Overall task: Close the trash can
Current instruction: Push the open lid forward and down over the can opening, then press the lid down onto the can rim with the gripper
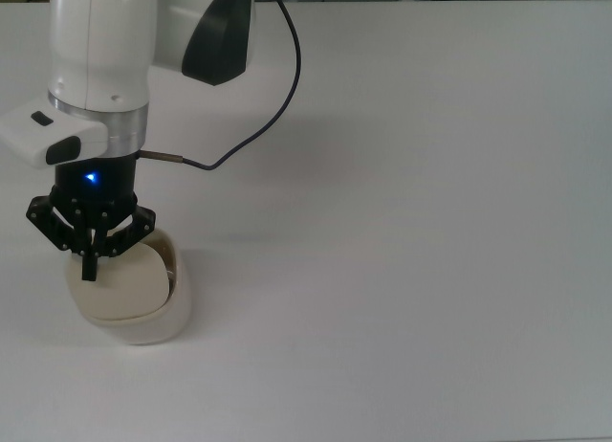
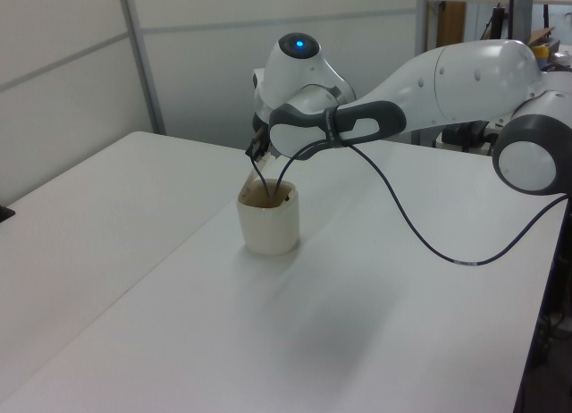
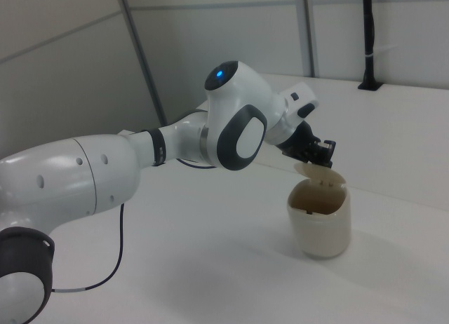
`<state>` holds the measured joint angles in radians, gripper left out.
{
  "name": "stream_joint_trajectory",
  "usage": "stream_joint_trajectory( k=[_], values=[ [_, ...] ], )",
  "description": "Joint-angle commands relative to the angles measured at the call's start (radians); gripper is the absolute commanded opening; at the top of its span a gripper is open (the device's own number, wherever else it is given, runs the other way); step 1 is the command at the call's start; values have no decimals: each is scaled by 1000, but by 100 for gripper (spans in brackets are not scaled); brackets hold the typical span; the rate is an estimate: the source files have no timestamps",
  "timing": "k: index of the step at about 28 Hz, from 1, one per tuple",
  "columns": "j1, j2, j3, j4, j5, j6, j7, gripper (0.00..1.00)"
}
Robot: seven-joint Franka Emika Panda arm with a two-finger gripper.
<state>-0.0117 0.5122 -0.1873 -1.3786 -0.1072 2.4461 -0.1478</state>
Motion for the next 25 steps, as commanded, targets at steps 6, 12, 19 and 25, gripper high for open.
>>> stream_joint_trajectory(
  k=[6, 12, 19, 25],
  values=[
    [4, -49, 5, -17, 17, -174, -111, 0],
    [6, -49, 5, -31, 17, -216, -138, 0],
    [7, -35, 6, -48, 15, -216, -147, 0],
    [7, -32, 6, -68, 15, -216, -182, 0]
  ],
)
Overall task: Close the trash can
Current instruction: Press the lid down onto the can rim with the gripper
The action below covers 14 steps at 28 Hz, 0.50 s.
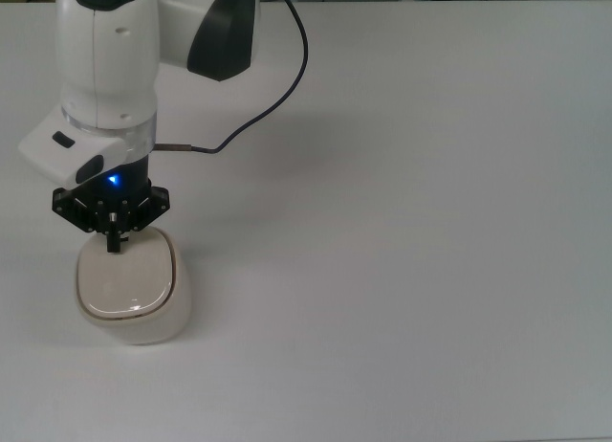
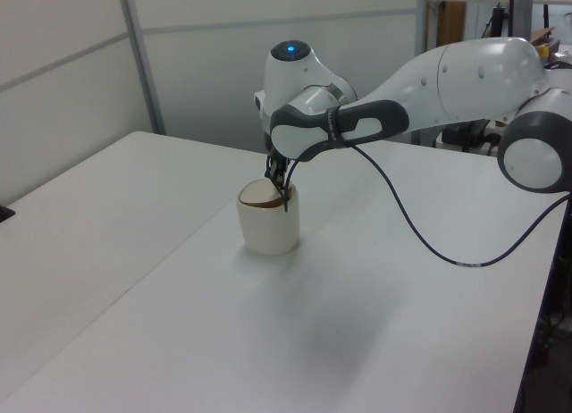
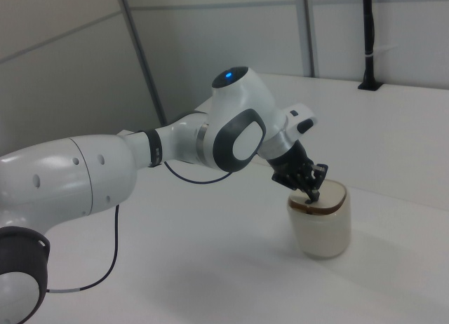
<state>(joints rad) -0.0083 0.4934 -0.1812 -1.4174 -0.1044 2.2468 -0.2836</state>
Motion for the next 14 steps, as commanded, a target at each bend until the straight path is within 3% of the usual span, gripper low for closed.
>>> stream_joint_trajectory(
  k=[1, 14],
  values=[
    [4, -12, 0, -31, 12, -16, -51, 0],
    [8, 25, 0, -41, 11, -16, -68, 0]
  ],
)
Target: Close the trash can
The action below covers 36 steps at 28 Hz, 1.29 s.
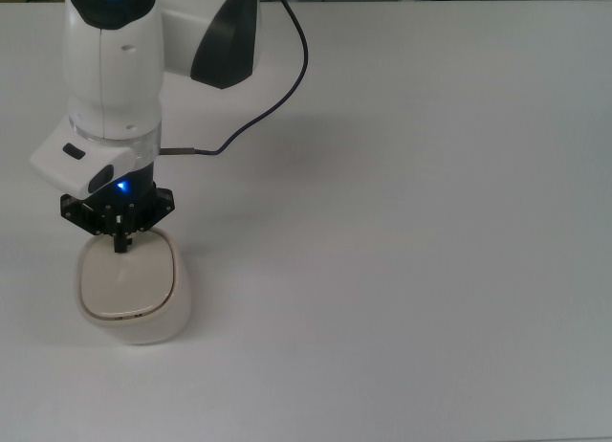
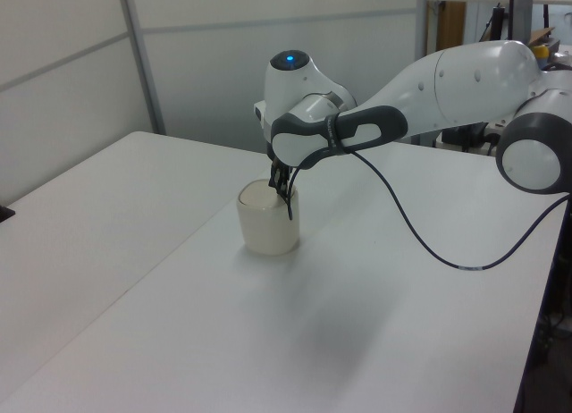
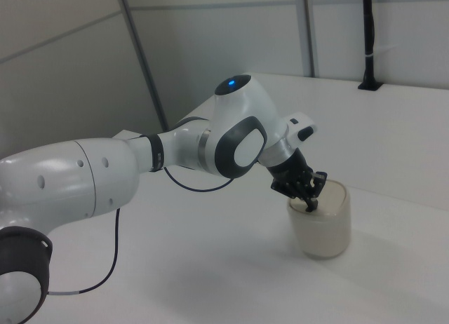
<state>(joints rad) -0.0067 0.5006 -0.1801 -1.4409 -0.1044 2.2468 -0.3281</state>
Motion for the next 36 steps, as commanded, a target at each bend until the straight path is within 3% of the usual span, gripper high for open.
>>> stream_joint_trajectory(
  k=[1, 10, 14, 19, 27, 33, 36],
  values=[
    [7, 21, -1, -18, 11, -16, -23, 0],
    [8, 41, 1, -13, 11, -13, -14, 0],
    [8, 26, 1, 10, 37, -13, 6, 0],
    [8, 3, -1, 54, 107, -4, 99, 2],
    [5, -48, -1, 89, 120, -6, 168, 7],
    [8, -125, 1, 82, 199, -30, 173, 30],
    [10, -146, 1, 85, 236, -136, 175, 45]
  ],
)
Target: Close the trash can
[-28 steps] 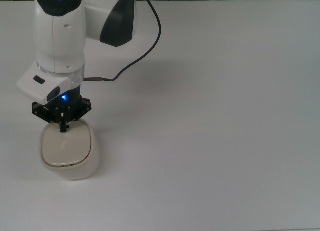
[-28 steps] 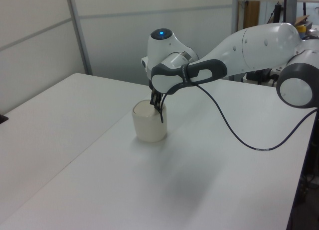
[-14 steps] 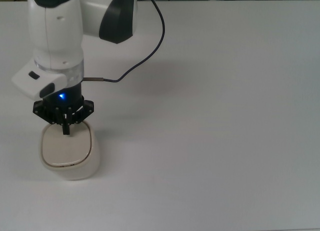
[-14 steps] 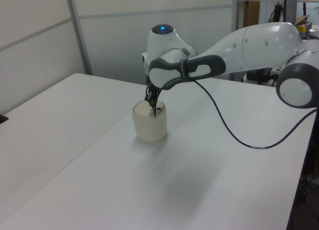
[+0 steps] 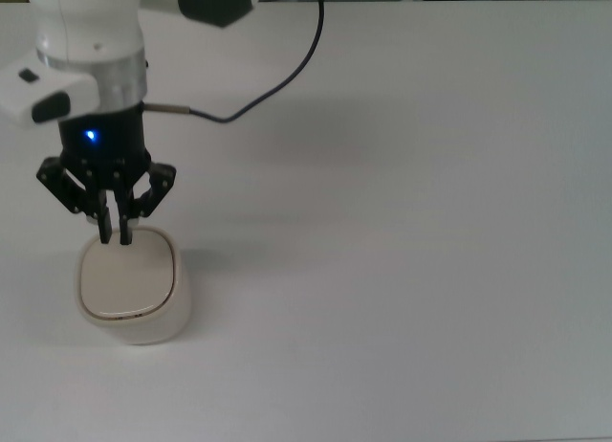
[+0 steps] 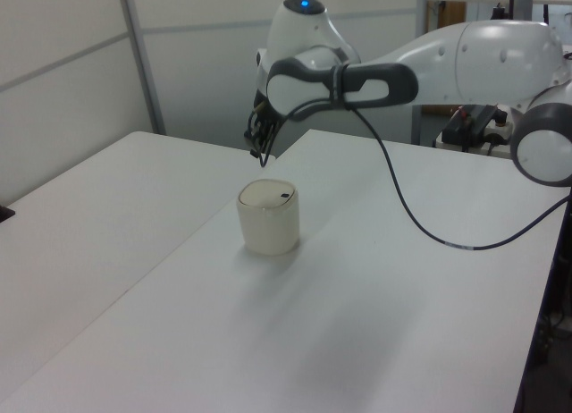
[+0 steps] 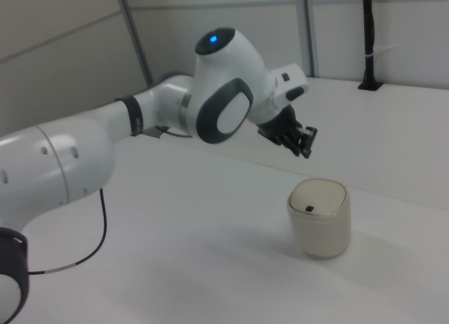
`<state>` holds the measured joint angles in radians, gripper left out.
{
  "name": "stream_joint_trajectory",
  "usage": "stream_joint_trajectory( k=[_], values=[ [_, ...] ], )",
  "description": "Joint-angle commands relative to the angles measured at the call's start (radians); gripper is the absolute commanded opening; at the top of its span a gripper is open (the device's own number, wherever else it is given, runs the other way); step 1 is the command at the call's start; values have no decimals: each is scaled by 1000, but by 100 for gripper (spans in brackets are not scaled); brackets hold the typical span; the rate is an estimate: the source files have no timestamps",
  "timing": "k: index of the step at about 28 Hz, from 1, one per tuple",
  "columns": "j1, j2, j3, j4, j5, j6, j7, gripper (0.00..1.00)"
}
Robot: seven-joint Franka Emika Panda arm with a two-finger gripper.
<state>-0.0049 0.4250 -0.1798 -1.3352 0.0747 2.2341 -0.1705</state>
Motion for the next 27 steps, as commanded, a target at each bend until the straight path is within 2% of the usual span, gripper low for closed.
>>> stream_joint_trajectory(
  k=[1, 2, 3, 4, 6, 13, 18, 27],
  values=[
    [6, -80, 0, -16, 82, -205, 17, 47],
    [8, -91, 0, -16, 91, -240, 17, 48],
    [8, -100, 0, -16, 102, -266, 17, 54],
    [8, -107, 0, -16, 112, -289, 19, 65],
    [8, -133, 0, -16, 113, -362, 38, 100],
    [8, -163, -3, -12, 94, -548, 100, 100],
    [22, -184, -3, -12, 45, -642, 120, 100],
    [23, -190, -4, -12, -3, -686, 120, 100]
  ],
)
